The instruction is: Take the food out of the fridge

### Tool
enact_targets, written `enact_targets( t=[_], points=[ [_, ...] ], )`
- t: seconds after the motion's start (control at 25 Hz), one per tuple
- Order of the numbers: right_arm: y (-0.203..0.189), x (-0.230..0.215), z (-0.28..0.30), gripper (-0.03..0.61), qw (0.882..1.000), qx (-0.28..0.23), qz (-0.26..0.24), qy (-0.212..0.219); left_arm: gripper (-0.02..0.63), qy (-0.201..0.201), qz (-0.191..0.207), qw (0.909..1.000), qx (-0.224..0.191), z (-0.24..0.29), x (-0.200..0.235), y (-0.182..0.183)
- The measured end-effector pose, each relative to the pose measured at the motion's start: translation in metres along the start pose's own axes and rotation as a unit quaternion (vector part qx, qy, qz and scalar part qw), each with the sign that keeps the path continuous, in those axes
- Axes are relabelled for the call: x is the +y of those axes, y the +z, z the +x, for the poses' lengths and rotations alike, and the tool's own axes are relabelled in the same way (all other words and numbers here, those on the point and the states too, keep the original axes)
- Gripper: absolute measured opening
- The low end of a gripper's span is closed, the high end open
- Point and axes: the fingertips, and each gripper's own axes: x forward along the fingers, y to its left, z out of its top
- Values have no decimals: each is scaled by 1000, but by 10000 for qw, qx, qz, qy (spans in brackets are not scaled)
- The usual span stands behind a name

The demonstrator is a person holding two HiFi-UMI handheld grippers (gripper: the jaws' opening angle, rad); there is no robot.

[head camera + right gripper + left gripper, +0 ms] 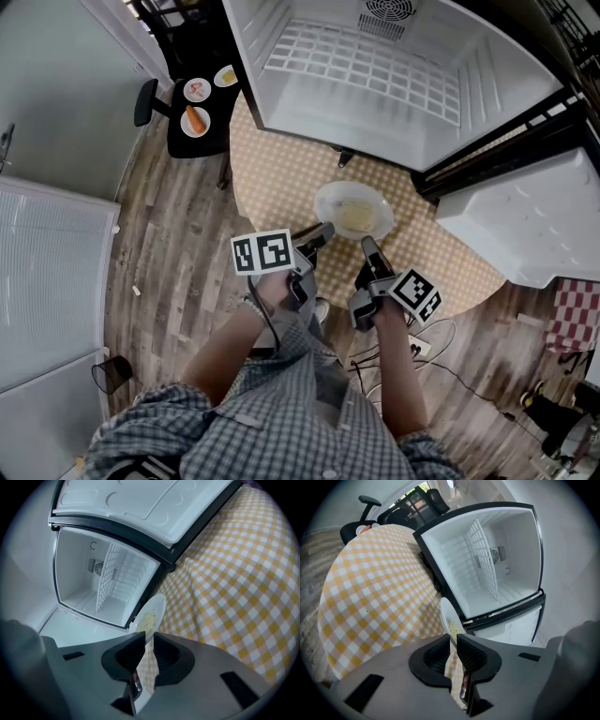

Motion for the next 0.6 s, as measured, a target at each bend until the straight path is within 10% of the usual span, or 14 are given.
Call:
enact_targets(
  t=[0.6],
  points=[
    [-14, -36, 14, 44, 9983, 182, 138, -535, 52, 472, 54, 9985, 290, 13, 35, -15]
  ],
)
